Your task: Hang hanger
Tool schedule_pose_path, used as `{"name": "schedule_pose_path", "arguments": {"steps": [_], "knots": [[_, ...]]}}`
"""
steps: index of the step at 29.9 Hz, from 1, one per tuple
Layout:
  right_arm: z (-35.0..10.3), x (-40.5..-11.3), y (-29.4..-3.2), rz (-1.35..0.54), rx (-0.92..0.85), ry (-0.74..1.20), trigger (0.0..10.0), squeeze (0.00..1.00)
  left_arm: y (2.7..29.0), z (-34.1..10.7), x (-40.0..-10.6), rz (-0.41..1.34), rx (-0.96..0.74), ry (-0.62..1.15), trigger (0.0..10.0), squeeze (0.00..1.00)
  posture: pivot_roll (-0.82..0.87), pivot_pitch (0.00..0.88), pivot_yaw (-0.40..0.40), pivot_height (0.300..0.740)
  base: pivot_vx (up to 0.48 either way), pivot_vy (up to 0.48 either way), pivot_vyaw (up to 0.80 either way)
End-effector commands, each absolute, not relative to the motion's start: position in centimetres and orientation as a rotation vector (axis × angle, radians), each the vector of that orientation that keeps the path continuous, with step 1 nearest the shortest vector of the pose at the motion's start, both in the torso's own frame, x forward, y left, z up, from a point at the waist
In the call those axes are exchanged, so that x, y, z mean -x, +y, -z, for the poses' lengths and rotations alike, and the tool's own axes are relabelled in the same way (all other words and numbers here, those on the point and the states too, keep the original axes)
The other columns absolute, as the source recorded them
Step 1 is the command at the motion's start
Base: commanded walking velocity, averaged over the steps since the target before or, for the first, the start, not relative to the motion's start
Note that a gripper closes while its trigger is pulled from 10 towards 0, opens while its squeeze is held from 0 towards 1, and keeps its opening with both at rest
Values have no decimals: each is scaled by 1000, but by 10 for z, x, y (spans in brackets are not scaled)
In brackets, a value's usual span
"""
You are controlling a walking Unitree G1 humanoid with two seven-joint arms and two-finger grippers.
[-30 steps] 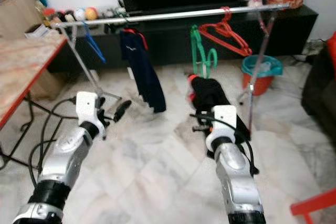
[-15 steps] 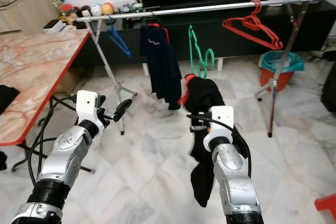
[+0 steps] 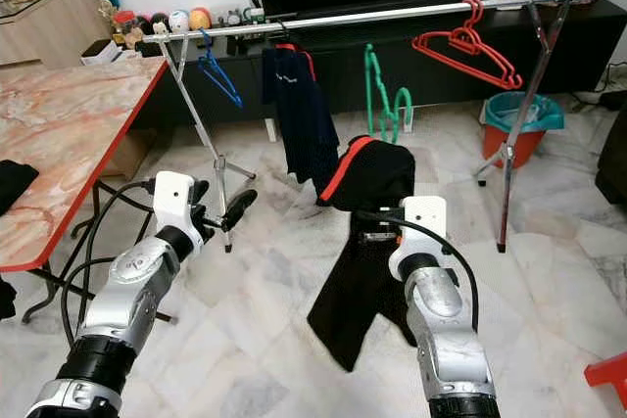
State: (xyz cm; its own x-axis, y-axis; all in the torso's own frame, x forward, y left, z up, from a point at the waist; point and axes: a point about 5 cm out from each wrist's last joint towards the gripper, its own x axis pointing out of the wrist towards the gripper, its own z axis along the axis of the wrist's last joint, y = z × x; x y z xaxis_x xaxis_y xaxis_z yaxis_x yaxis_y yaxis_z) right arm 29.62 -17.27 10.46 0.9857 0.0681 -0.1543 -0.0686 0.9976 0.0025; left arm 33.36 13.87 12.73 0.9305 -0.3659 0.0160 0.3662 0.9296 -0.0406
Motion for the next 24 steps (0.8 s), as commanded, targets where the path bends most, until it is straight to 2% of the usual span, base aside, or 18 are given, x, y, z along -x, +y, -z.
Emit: {"name": "schedule_pose_path", "arguments": {"steps": [1, 24], "knots": [[-117, -300, -162, -100, -7, 89, 10000, 0, 143, -131, -333, 376, 24, -16, 10000, 0, -66, 0, 146, 740, 0, 0, 0], [-112, -304, -169, -103, 65, 132, 10000, 0, 137, -127, -327, 380, 50, -22, 10000, 0, -79, 0, 112, 740, 0, 0, 0]]}}
